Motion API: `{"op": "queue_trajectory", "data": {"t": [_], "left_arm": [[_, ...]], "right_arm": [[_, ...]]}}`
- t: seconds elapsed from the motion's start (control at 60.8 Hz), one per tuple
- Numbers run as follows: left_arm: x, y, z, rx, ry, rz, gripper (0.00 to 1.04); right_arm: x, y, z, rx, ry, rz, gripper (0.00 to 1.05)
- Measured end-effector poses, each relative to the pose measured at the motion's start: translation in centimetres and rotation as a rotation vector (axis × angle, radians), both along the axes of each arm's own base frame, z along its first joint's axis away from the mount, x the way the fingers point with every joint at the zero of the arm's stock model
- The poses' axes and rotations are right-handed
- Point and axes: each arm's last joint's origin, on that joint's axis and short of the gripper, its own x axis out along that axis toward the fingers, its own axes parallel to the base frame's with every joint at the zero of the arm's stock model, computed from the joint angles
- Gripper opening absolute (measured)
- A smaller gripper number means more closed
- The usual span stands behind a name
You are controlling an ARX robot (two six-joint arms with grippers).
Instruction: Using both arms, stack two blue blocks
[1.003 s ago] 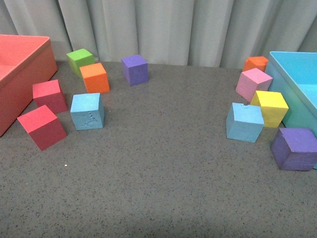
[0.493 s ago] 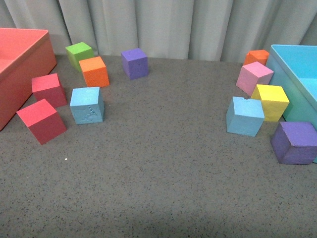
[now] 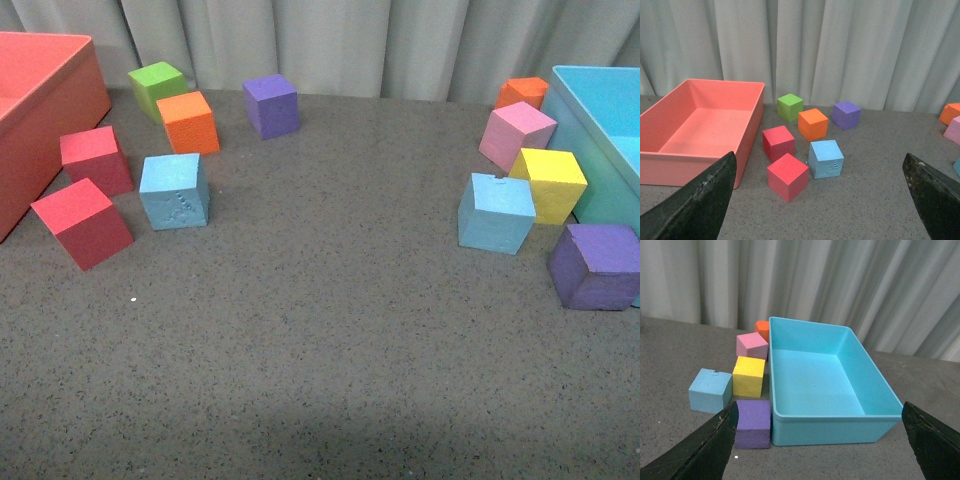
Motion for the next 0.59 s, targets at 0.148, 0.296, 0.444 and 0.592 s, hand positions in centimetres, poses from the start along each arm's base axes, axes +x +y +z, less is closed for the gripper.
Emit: {"op": "queue_trajectory", "data": {"t": [0.148,0.296,0.444,0.592], "left_arm": [[0.0,0.0,0.0,0.0,0.0,0.0,0.98],[0.0,0.0,0.0,0.0,0.0,0.0,0.98],[0.0,0.0,0.0,0.0,0.0,0.0,0.98],[0.0,0.0,0.0,0.0,0.0,0.0,0.98]], "right_arm": [[5.2,0.8,1.9,0.065,0.04,0.053,0.95],[11.9,2.4,0.6,0.176,0.283,0.114,0.95],[17.6,3.9,-1.3,0.242,0.479,0.128,0.95],[22.4,5.1,-2.4,0.31,0.592,0.116,0.95]]}}
